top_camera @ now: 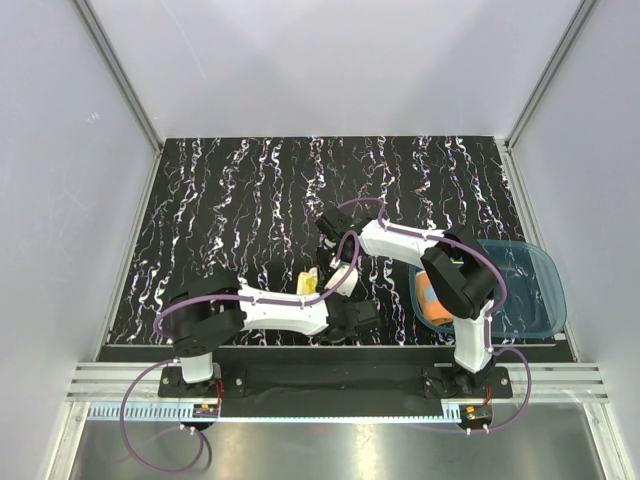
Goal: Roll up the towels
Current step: Roll the towel
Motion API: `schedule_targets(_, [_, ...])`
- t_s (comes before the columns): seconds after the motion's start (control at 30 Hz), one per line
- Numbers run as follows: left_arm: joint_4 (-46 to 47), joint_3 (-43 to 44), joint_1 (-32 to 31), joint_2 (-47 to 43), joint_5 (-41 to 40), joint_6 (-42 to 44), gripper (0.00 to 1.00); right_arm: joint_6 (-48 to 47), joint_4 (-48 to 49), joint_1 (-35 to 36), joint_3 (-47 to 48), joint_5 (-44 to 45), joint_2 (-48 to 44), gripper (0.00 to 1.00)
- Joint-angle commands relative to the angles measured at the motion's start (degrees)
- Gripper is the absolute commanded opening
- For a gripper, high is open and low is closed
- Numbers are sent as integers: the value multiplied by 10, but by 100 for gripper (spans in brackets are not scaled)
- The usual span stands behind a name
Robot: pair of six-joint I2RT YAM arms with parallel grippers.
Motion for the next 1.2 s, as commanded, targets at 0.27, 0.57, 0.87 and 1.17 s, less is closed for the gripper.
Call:
schedule_targets(0.27, [41, -64, 8, -4, 92, 76, 0, -51, -15, -60, -25, -49, -37, 52])
schedule_targets(0.57, [113, -103, 10, -73, 177, 163, 0, -96, -82, -156, 48, -33, -45, 67])
schedule_targets(0.87, [248, -202, 112, -196, 371, 183, 0, -101, -120, -179, 101, -15, -89, 72])
schedule_targets(1.17, [291, -236, 259, -214, 578, 192, 0, -72, 24, -176, -73, -142, -193, 71])
